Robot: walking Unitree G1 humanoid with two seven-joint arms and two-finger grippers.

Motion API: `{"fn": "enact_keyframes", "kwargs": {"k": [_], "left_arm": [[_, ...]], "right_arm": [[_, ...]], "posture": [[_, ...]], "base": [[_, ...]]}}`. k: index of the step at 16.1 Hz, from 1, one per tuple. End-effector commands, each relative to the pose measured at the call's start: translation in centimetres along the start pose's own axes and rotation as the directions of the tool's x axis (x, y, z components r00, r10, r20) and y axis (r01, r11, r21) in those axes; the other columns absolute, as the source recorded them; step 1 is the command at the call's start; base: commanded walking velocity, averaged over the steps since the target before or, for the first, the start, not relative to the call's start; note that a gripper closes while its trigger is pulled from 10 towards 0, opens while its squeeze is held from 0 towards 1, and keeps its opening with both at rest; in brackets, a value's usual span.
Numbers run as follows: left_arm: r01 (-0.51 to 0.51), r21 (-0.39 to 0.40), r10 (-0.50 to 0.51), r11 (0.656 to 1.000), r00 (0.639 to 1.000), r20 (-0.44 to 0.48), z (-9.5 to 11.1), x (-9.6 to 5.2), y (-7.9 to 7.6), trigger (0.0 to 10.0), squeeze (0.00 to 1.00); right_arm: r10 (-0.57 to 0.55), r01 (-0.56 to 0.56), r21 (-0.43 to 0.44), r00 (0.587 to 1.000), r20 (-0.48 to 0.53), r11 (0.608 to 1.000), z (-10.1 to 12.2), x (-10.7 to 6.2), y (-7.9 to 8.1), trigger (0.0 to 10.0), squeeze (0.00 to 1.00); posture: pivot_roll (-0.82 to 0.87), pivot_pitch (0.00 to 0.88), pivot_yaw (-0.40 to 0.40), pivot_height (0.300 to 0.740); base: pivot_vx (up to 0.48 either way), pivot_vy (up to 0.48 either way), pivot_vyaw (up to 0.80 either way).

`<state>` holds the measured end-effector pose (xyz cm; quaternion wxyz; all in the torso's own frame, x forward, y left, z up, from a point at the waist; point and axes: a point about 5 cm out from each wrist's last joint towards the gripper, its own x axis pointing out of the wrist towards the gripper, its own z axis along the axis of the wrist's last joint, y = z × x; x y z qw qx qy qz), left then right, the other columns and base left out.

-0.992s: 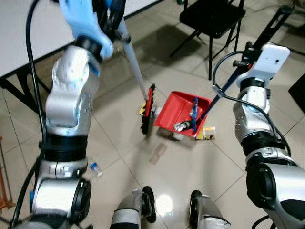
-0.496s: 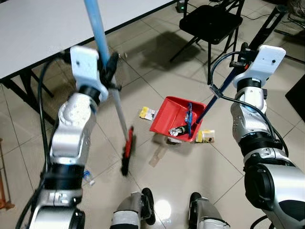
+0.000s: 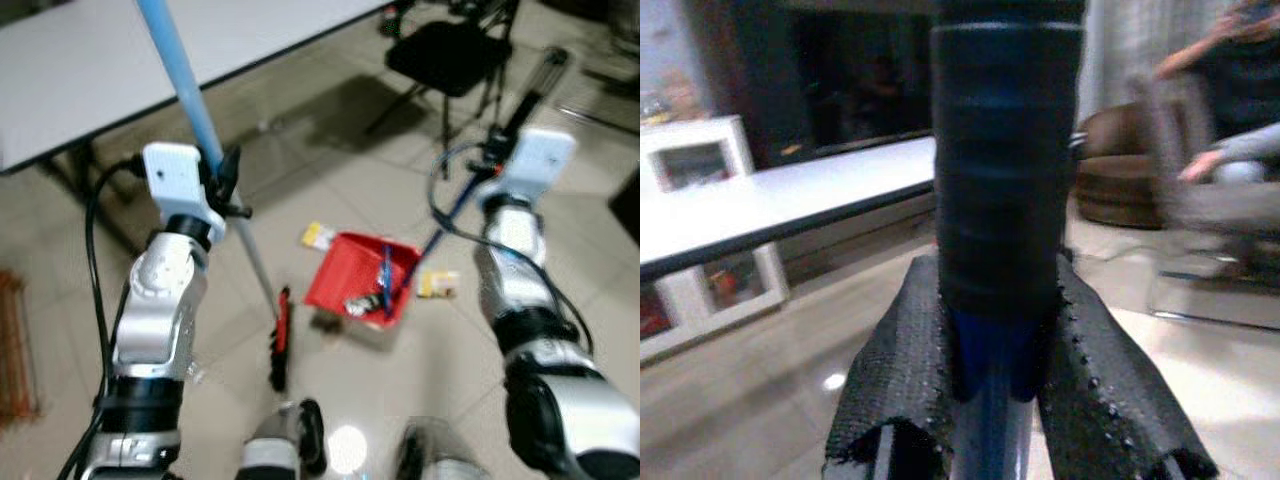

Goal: Sweep floor

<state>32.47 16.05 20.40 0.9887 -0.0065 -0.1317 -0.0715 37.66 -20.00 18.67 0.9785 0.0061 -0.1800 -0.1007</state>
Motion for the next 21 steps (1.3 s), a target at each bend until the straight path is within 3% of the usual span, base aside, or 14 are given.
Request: {"fn": "enact_keyframes", "kwargs": {"k": [1,9,21], "left_arm": [[-0.035,0.015,0.034,0.999,0.999,0.037,0.66,-0.25,0.74,10.0,0.0],[-0.042,0.019,0.042,0.999,0.998,0.039,0.88,-0.35,0.57,10.0,0.0],[-0.039,0.036,0.036,0.999,0.998,0.059,1.11,-0.41,0.2,10.0,0.0]], "right_arm": [[0.027,-0.029,0.023,0.998,0.055,0.999,1.29,0.46,1.15,10.0,0.0],[0.031,-0.032,0.023,0.999,0.024,0.999,0.75,-0.15,1.11,10.0,0.0],[0.037,-0.037,0.015,0.999,0.0,0.999,0.69,-0.05,1.02,10.0,0.0]], "posture": [[0.0,0.176,0.137,0.74],[0.0,0.16,0.134,0.74],[0.01,0.183,0.125,0.74]], "base": [[0.416,0.0,0.0],[0.406,0.0,0.0],[0.0,0.0,0.0]]}}
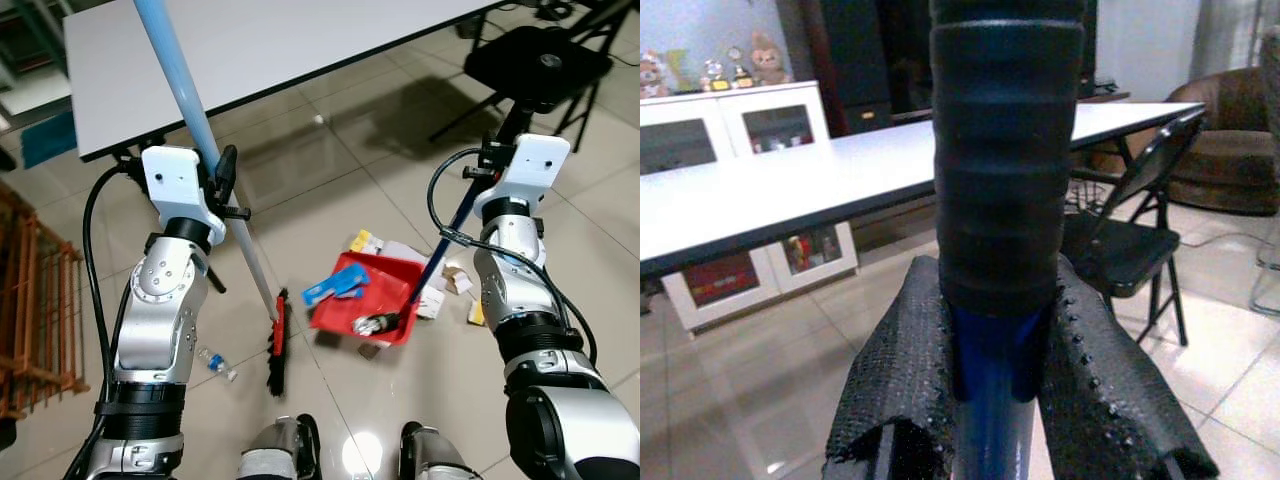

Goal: Sweep floor

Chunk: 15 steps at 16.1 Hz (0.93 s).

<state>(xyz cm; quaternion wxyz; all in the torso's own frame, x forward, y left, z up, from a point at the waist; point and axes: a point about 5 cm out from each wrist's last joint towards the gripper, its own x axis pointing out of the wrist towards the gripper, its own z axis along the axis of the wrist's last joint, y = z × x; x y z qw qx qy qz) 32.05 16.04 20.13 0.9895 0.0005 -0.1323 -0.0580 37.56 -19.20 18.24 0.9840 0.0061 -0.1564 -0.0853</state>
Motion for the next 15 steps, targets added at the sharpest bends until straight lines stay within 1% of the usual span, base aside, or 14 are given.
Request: {"fn": "enact_keyframes", "kwargs": {"k": [1,7,12,14,15], "left_arm": [[-0.015,0.019,0.014,1.0,0.998,0.057,1.23,0.07,0.32,10.0,0.0],[-0.018,0.014,0.017,1.0,0.999,0.042,0.96,0.11,0.24,10.0,0.0],[-0.027,0.01,0.026,1.0,0.998,0.049,1.1,0.11,0.18,10.0,0.0],[-0.035,-0.002,0.035,0.999,0.998,0.058,1.27,0.16,0.17,10.0,0.0],[-0.049,-0.024,0.05,0.999,0.997,0.056,1.07,0.13,0.17,10.0,0.0]], "right_arm": [[0.014,-0.014,0.015,0.999,0.038,1.0,0.91,0.27,0.41,10.0,0.0],[0.02,-0.02,0.004,1.0,0.02,1.0,0.78,0.41,0.53,10.0,0.0],[0.033,-0.033,-0.007,0.999,0.013,0.999,0.77,0.49,0.81,10.0,0.0],[0.037,-0.036,-0.01,0.999,0.012,0.999,0.8,0.56,0.84,10.0,0.0],[0.037,-0.036,-0.008,0.999,0.01,0.999,0.8,0.6,0.85,10.0,0.0]], "posture": [[0.01,0.185,0.125,0.74],[0.01,0.189,0.121,0.74],[0.01,0.189,0.115,0.74],[0.01,0.187,0.114,0.74],[0.01,0.184,0.114,0.74]], "base": [[0.0,0.0,0.0],[0.0,0.0,0.0],[0.0,0.0,0.0],[0.0,0.0,0.0],[0.0,0.0,0.0]]}}
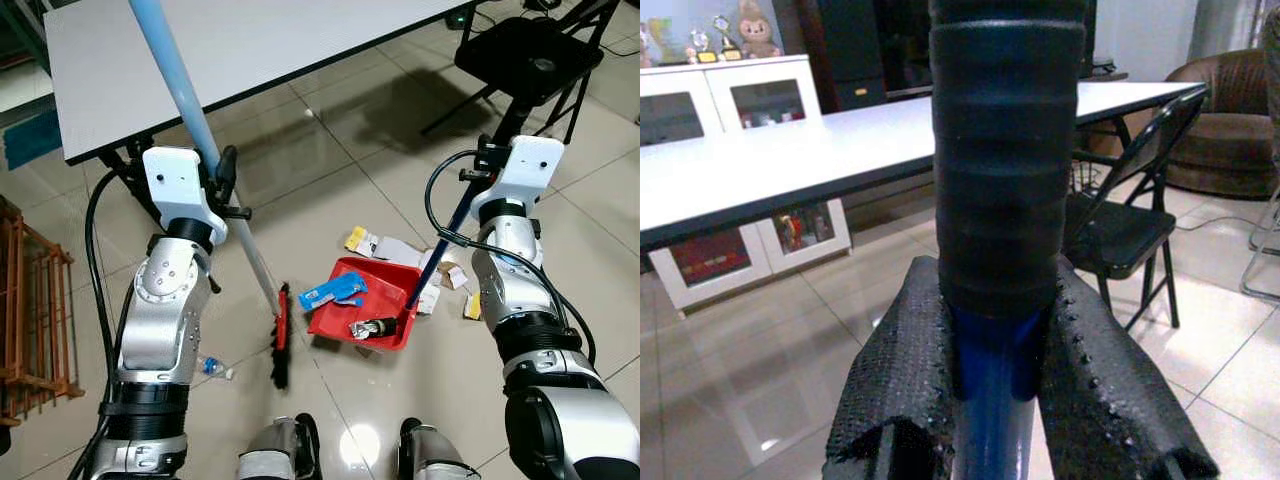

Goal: Sweep floor

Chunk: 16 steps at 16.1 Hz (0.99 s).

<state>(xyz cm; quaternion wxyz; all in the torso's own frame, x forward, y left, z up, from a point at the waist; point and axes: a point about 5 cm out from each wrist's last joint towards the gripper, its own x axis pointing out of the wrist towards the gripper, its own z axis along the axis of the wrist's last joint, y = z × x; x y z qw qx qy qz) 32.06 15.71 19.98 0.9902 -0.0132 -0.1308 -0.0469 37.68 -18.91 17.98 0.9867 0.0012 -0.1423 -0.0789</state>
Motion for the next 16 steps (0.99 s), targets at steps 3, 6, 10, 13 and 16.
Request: {"fn": "enact_keyframes", "kwargs": {"k": [3,6,10,13,16], "left_arm": [[-0.07,-0.034,0.071,0.997,0.997,0.04,0.35,-0.15,0.71,10.0,0.0],[-0.081,-0.042,0.083,0.996,0.996,0.039,0.25,-0.2,0.58,10.0,0.0],[-0.083,-0.031,0.084,0.996,0.996,0.041,0.24,-0.23,0.64,10.0,0.0],[-0.061,-0.007,0.061,0.998,0.997,0.05,0.49,-0.03,0.35,10.0,0.0],[-0.055,-0.008,0.056,0.998,0.997,0.053,0.53,0.06,0.2,10.0,0.0]], "right_arm": [[0.027,-0.027,0.007,0.999,0.036,1.0,1.18,0.67,0.69,10.0,0.0],[0.043,-0.043,0.008,0.999,0.029,0.999,1.1,0.69,1.02,10.0,0.0],[0.044,-0.044,0.004,0.999,0.02,0.999,0.95,0.74,1.02,10.0,0.0],[0.045,-0.045,0.001,0.999,0.019,0.999,0.95,0.75,1.1,10.0,0.0],[0.052,-0.052,0.005,0.998,0.021,0.999,0.97,0.78,1.22,10.0,0.0]], "posture": [[0.01,0.183,0.105,0.74],[0.02,0.186,0.098,0.74],[0.02,0.176,0.1,0.74],[0.01,0.163,0.105,0.74],[0.01,0.153,0.105,0.74]], "base": [[0.0,0.0,0.0],[0.0,0.0,0.0],[0.0,0.0,0.0],[0.0,0.0,0.0],[0.0,0.0,0.18]]}}
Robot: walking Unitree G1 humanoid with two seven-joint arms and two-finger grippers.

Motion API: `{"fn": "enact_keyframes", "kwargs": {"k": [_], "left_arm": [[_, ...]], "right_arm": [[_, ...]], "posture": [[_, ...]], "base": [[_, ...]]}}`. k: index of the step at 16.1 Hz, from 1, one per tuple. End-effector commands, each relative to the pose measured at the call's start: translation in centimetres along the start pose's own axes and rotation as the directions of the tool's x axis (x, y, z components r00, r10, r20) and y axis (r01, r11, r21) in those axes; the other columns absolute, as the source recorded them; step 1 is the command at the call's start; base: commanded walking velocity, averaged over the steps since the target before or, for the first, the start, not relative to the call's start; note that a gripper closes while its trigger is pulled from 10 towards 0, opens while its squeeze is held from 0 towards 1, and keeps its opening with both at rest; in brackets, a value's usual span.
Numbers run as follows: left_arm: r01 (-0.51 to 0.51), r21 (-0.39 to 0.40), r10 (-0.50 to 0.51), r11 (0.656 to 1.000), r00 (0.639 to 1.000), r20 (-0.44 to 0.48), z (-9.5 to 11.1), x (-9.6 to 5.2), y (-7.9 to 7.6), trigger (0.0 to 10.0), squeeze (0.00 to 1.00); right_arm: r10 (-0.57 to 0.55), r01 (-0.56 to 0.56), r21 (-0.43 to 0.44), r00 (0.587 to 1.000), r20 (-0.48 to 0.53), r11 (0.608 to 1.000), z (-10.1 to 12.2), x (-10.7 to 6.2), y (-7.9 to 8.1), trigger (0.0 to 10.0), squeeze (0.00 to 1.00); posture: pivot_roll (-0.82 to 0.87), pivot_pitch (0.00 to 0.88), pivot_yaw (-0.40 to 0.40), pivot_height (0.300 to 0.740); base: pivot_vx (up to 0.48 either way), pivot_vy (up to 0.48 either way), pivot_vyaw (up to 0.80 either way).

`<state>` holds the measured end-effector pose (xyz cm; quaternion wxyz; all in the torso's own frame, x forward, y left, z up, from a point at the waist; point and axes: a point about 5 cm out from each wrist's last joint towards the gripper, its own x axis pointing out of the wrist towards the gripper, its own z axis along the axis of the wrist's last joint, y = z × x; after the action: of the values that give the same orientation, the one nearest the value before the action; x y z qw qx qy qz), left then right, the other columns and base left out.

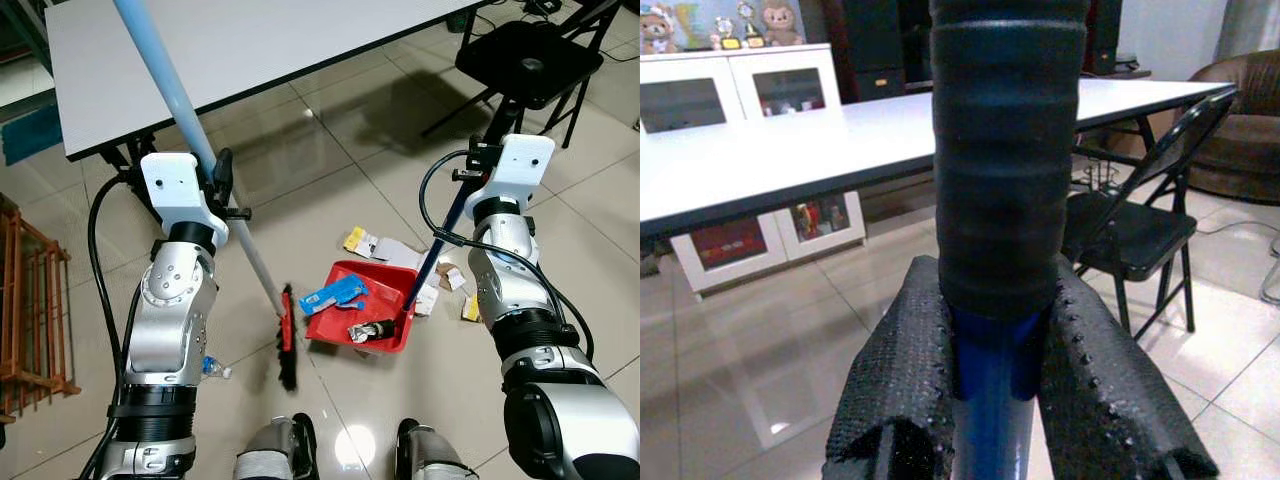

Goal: Sweep floor

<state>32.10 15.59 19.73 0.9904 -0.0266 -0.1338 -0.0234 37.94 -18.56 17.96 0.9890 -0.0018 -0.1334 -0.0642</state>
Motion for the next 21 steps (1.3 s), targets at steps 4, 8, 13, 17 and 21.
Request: {"fn": "enact_keyframes", "kwargs": {"k": [4,8,13,17,21], "left_arm": [[0.0,0.015,-0.001,1.0,0.999,0.043,0.7,0.11,0.24,10.0,0.0],[0.004,0.018,-0.005,1.0,0.999,0.047,0.78,0.16,0.19,10.0,0.0],[0.01,0.013,-0.011,1.0,0.998,0.055,1.0,0.16,-0.1,10.0,0.0],[0.015,0.005,-0.015,1.0,0.998,0.053,0.98,0.1,-0.28,10.0,0.0],[0.015,0.004,-0.015,1.0,0.999,0.049,0.97,0.07,-0.33,10.0,0.0]], "right_arm": [[0.035,-0.035,0.013,0.999,0.038,0.999,1.07,0.6,1.11,10.0,0.0],[0.044,-0.045,0.019,0.998,0.034,0.999,0.95,0.55,1.26,10.0,0.0],[0.047,-0.048,0.019,0.998,0.032,0.999,0.82,0.47,1.21,10.0,0.0],[0.043,-0.043,0.012,0.999,0.028,0.999,0.65,0.39,0.91,10.0,0.0],[0.04,-0.04,0.009,0.999,0.024,0.999,0.54,0.32,0.88,10.0,0.0]], "posture": [[0.01,0.137,0.107,0.74],[0.01,0.127,0.106,0.74],[0.01,0.127,0.109,0.74],[0.01,0.14,0.107,0.74],[0.02,0.154,0.109,0.74]], "base": [[0.0,0.0,0.8],[0.0,0.0,0.8],[0.0,0.0,0.8],[0.0,0.0,0.8],[0.0,0.0,0.8]]}}
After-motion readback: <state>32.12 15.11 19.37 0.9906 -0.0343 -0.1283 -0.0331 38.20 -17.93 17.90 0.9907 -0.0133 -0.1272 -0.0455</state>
